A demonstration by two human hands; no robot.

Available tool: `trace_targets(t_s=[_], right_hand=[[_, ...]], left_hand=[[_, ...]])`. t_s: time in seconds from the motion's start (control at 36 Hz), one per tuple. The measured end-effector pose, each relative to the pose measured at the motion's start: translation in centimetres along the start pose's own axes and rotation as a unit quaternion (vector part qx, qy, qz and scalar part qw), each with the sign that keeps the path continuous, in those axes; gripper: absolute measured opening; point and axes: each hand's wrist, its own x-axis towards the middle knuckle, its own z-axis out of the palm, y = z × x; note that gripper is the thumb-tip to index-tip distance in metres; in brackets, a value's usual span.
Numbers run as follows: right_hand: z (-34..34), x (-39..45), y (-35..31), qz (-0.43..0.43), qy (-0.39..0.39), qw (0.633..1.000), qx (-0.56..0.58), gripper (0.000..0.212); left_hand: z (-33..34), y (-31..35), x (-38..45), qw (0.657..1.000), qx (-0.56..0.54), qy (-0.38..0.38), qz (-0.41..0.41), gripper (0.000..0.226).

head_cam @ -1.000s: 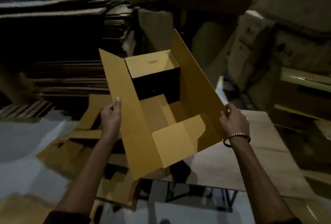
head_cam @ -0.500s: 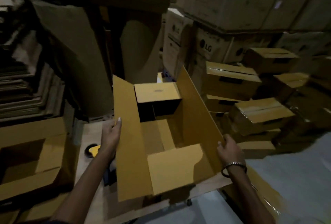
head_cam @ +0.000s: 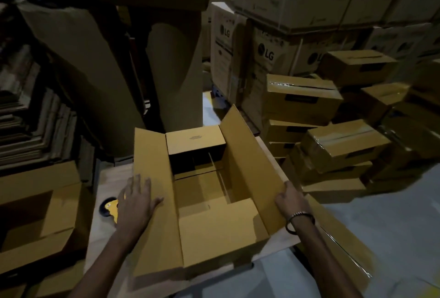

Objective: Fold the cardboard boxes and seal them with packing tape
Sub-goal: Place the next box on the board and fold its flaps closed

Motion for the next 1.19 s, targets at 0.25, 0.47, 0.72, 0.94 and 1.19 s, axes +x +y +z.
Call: trace_targets(t_s=[0.25,0.47,0.72,0.94,1.19], right_hand=[[1.7,4.2,6.1,-0.058,-0.016,0.995,0.082,0.060],[4.1,6.1,8.5,-0.087,-0.018,0.994,0.056,0.063],[1.0,6.0,7.0,-0.154,-0.002,0.988,0.018,0.053],[3.6,0.1,1.2,-0.317,-0.091,0.940,0.083,0.057],[9.9,0.9,2.2,-0.347,-0.153,0.925,-0.032,0.072]], left_hand=[[0.6,8.0,-8.6,0.996,-0.029,-0.059,-0.057,0.095],[1.6,10.5,-10.1,0.983,0.015,-0.067,-0.173,0.117],[0.6,12.2,-10.3,0.928,-0.038,0.016,-0.371,0.128],[-3.8,14.2,-9.5,0.946,-0.028,0.071,-0.314,0.089],[-7.3,18.8,-9.4,0.963,-0.131,0.100,-0.215,0.100]])
